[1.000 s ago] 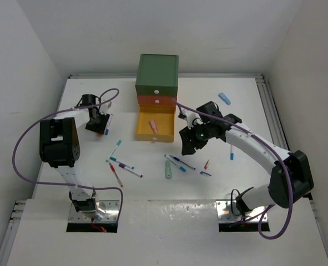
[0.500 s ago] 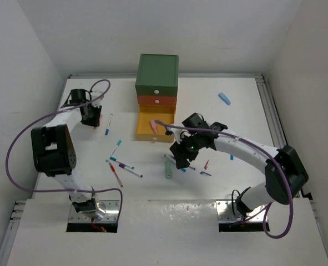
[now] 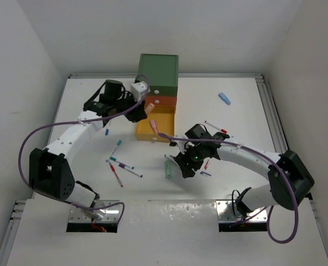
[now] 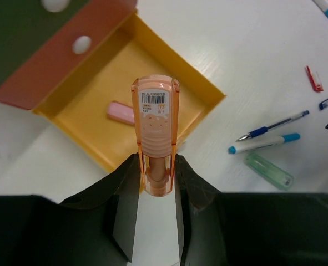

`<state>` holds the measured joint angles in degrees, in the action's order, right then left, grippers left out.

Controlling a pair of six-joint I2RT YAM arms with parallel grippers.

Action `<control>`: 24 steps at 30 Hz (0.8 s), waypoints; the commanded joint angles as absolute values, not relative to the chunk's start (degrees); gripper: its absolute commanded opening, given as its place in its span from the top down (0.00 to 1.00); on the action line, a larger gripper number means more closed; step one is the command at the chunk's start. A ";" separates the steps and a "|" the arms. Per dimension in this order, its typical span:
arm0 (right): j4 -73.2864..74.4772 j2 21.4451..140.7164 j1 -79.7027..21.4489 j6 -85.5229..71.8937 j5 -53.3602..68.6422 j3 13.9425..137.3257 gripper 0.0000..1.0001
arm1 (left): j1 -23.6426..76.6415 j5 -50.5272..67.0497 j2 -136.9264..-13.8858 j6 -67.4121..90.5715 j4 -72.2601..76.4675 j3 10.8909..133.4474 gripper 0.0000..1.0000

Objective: Sort the stationery into containers
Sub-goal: Place the pen in the drawer.

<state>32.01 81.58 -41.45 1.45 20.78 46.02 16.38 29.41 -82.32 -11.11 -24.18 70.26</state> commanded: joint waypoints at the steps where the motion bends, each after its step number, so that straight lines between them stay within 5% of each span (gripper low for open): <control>1: 31.20 77.87 -41.66 3.25 18.99 46.05 0.42 | 19.15 28.05 -85.68 -7.74 -21.27 70.48 0.86; 7: 30.94 79.36 -41.66 0.63 20.04 47.72 0.45 | 22.59 18.99 -91.75 -5.63 -18.02 72.60 0.81; 11: 28.39 81.30 -43.59 -1.93 19.69 47.72 0.46 | 22.77 15.39 -93.08 -4.13 -16.79 73.82 0.54; 16: 26.54 84.71 -46.40 -2.89 18.72 50.44 0.45 | 20.22 18.10 -89.58 -0.71 -16.35 76.11 0.34; 24: 24.87 92.54 -50.45 -14.65 17.23 55.71 0.47 | 12.40 13.01 -78.07 4.83 -17.49 75.94 0.22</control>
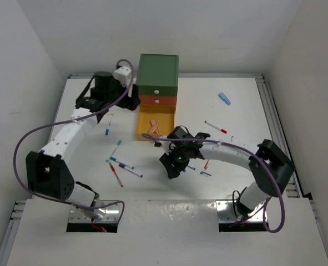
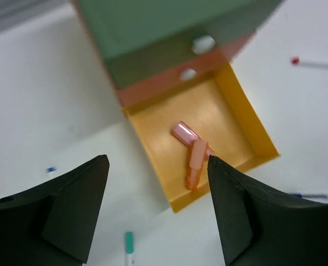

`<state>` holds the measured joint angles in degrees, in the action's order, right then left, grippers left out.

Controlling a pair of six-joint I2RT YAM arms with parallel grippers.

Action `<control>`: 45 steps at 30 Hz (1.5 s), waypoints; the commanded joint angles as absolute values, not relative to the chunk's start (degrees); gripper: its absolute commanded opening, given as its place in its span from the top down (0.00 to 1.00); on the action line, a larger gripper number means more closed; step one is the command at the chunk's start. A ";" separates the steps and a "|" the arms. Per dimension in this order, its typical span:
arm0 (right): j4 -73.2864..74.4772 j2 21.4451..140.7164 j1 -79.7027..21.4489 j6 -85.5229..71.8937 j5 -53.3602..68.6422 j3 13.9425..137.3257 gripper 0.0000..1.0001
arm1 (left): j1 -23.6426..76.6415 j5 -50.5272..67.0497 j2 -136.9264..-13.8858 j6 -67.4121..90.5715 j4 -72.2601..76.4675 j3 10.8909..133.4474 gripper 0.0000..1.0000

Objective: Sort the stationery into containers
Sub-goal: Place the pen in the drawer, then pick up the pen from the center of the board.

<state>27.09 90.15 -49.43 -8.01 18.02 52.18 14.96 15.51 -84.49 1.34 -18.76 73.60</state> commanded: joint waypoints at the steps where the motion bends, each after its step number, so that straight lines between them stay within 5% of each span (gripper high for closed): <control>1: 24.79 93.51 -51.06 -15.72 16.88 56.33 0.48 | 10.57 12.31 -77.09 4.92 -18.01 75.68 0.22; 3: 24.96 96.41 -51.76 -18.09 15.91 58.43 0.48 | 8.97 11.87 -74.29 5.10 -18.98 74.10 0.21; 7: 26.01 100.72 -53.61 -20.56 10.13 61.43 0.47 | 5.90 6.53 -69.88 5.19 -21.09 70.93 0.03; 19: 29.00 109.16 -53.44 -23.12 2.11 65.13 0.46 | 0.35 4.83 -62.05 3.08 -24.17 65.66 0.01; 22: 29.27 110.21 -53.09 -23.03 3.25 65.83 0.52 | 0.00 5.54 -61.70 3.16 -24.17 65.04 0.01; 26: 28.13 108.64 -53.43 -21.54 4.74 64.87 0.81 | 0.00 5.80 -61.70 2.82 -23.91 64.25 0.02; 30: 27.33 102.06 -54.23 -17.50 10.26 62.84 0.97 | 0.00 7.47 -61.61 2.02 -23.38 63.46 0.02; 36: 27.42 90.79 -51.34 -5.21 12.48 67.75 1.00 | -1.49 11.51 -61.61 1.05 -22.77 63.11 0.02; 45: 22.77 105.19 -40.70 -4.13 9.93 85.94 1.00 | -1.50 11.78 -63.01 2.11 -20.48 62.75 0.03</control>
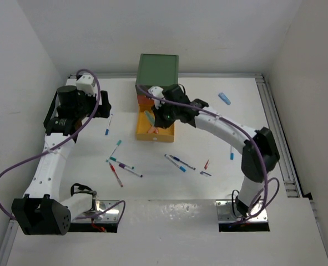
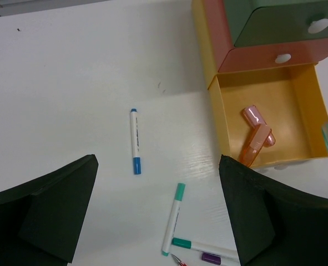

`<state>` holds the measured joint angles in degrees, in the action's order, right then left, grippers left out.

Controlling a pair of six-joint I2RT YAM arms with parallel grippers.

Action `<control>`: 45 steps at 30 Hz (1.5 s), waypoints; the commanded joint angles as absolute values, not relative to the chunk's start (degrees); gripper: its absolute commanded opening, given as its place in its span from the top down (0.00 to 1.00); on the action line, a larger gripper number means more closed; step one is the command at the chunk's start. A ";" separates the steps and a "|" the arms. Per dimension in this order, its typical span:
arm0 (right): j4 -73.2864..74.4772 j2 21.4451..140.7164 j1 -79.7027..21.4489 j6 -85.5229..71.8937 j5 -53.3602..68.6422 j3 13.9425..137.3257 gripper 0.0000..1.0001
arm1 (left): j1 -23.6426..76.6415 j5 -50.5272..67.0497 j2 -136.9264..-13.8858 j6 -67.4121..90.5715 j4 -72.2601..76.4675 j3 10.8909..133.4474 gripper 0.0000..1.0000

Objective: Sort the stationery into containers
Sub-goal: Pick up the pen from the center of the board, then place the pen in the drawer, then pick up the pen from the center of the board.

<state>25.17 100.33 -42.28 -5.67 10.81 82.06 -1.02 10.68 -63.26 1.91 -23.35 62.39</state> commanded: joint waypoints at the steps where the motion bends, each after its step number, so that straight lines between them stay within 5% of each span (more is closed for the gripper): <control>1: 22.94 106.60 -39.74 -4.22 9.41 89.18 1.00 | -1.49 11.52 -63.10 1.67 -20.48 62.93 0.03; 3: 24.16 110.73 -39.03 -4.66 9.40 93.83 0.97 | -1.49 11.16 -63.54 1.06 -20.65 63.63 0.03; 8: 25.66 113.21 -37.27 -5.10 9.84 95.89 0.57 | -1.58 10.28 -64.42 0.70 -19.87 63.99 0.03; 11: 28.28 112.06 -36.65 -5.36 9.67 95.97 0.45 | -1.32 10.55 -65.39 0.79 -18.72 64.42 0.03; 18: 23.65 99.07 -24.74 -7.65 10.29 87.73 0.54 | -1.58 10.28 -66.97 0.88 -16.97 66.01 0.02; 22: 26.10 103.77 -13.73 -6.42 12.39 91.83 0.56 | -1.84 11.68 -67.67 1.14 -16.70 65.21 0.03; 33: 25.05 124.80 2.28 6.23 18.72 108.19 0.28 | -3.34 22.05 -72.51 -2.72 -21.36 68.82 0.02; 45: 21.71 132.44 5.27 8.88 14.68 109.07 0.26 | -3.34 22.76 -74.18 -1.41 -21.53 67.94 0.03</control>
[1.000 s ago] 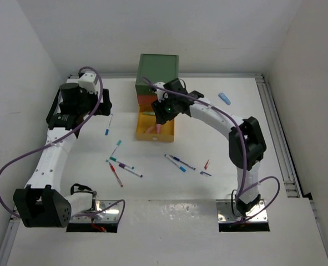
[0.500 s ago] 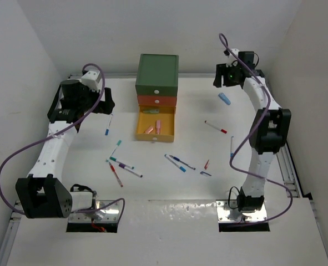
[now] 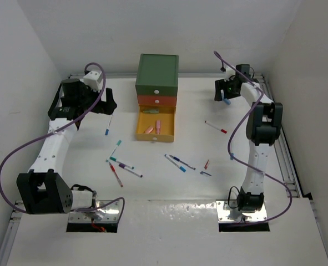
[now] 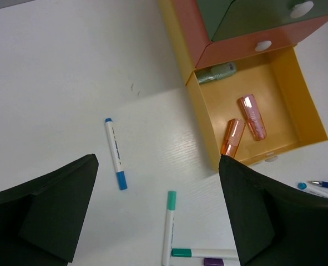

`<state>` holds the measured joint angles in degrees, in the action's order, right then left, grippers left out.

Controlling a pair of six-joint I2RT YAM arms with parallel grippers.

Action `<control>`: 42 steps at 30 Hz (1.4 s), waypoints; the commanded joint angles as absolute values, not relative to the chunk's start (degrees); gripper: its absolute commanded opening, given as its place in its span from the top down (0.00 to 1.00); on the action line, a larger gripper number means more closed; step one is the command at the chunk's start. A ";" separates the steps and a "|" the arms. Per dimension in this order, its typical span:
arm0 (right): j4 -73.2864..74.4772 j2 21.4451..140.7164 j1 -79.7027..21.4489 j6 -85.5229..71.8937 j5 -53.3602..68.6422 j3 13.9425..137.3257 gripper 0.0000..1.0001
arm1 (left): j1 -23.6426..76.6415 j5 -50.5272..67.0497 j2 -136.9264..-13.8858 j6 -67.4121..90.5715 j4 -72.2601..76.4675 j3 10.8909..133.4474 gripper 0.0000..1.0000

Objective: Sort the stationery into containers
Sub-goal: Pick up the pen from the center of the board.

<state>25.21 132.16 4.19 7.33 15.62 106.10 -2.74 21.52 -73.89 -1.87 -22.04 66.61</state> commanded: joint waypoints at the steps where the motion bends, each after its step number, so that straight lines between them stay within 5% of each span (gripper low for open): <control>1: 21.71 132.80 5.53 8.79 14.59 109.25 0.26 | -3.34 22.76 -74.09 -1.32 -21.71 67.85 0.03; 8: 20.39 135.44 6.50 9.40 13.19 109.34 0.30 | -2.90 22.33 -74.79 -0.79 -21.80 68.20 0.03; 15: 19.51 137.28 6.50 9.58 13.18 109.77 0.49 | -2.55 20.22 -76.02 -0.53 -23.11 69.26 0.04; 24: 19.60 138.16 6.50 12.13 12.48 108.11 0.58 | -2.20 16.53 -76.90 1.41 -24.70 70.14 0.06; 28: 19.77 137.03 6.68 12.39 12.56 106.53 0.76 | -2.20 15.91 -76.55 2.19 -24.17 69.70 0.08; 35: 19.95 127.56 7.03 11.87 16.34 100.38 1.00 | -2.99 15.38 -72.52 3.78 -19.08 65.83 0.15; 42: 23.11 110.94 6.68 8.00 26.08 92.39 1.00 | -4.13 16.79 -68.65 2.99 -19.86 62.50 0.15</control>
